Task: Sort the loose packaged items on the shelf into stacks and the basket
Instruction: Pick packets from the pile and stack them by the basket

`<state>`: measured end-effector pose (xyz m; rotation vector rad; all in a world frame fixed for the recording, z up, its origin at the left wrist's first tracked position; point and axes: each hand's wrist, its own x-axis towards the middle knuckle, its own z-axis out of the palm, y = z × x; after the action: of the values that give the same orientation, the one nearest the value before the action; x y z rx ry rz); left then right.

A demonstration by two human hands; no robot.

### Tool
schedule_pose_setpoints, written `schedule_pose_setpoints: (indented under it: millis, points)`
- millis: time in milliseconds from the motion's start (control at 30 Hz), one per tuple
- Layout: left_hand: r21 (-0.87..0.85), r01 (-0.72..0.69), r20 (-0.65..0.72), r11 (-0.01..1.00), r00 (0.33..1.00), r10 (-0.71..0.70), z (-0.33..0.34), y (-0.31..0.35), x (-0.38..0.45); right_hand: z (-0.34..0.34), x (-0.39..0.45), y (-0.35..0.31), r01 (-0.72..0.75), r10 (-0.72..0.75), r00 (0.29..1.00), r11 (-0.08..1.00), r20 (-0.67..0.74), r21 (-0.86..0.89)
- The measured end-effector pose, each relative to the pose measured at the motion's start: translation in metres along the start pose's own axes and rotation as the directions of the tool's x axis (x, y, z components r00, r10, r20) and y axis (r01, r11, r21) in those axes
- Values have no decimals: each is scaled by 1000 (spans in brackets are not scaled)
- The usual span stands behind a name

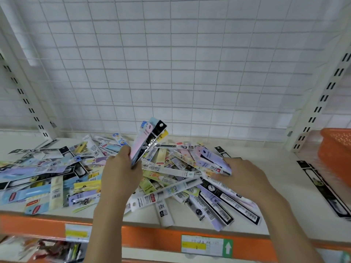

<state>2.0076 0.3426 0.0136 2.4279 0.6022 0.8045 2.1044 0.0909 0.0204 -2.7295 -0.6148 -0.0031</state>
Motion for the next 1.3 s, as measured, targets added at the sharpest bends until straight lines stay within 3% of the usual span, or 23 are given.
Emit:
schedule_pose_setpoints:
  millis: [233,400,733,967,1300]
  points:
    - [-99,63,-33,993,997,-67,-18,-18,-6,14,8,-62,291,-271,948,951,169,-106]
    - [-117,75,-41,990,996,-81,-29,-20,-9,37,11,-82,399,-364,898,910,245,-112]
    - [-390,147,89,909,989,-122,-28,5,-5,18,17,-54,238,-235,970,970,59,-53]
    - [-268,99,154,958,986,-59,-18,13,-3,5,16,-31,107,-109,994,991,-19,-81]
    - [-410,168,109,897,985,-135,-27,-1,-5,19,40,-64,236,-233,972,957,35,-169]
